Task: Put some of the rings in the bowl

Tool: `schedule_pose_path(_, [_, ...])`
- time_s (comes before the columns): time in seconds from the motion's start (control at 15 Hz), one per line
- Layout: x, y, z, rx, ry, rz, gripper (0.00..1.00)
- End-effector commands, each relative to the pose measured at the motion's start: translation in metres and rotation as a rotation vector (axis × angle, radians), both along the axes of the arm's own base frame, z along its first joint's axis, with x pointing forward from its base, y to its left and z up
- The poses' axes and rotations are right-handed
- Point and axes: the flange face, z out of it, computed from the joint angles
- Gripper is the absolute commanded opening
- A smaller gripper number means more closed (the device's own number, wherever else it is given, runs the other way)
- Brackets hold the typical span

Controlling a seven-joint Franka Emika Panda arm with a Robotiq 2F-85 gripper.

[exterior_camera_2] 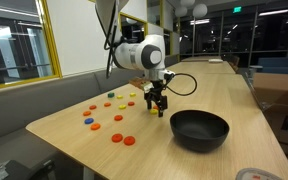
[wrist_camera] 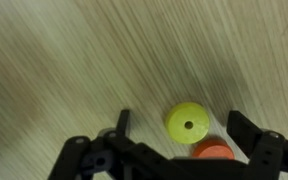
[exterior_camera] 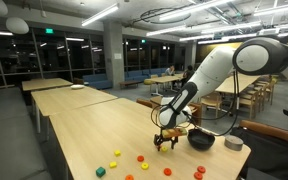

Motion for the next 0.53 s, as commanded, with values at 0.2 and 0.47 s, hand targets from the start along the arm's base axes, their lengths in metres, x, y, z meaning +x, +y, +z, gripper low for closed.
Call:
schedule_pose_path(0.2, [0.0018, 0.0041, 0.0114, -0.003, 0.051, 0.012, 1.00])
schedule_pose_path(0.47, [0.0037, 0.0040, 0.0158, -0.002, 0.039, 0.012, 1.00])
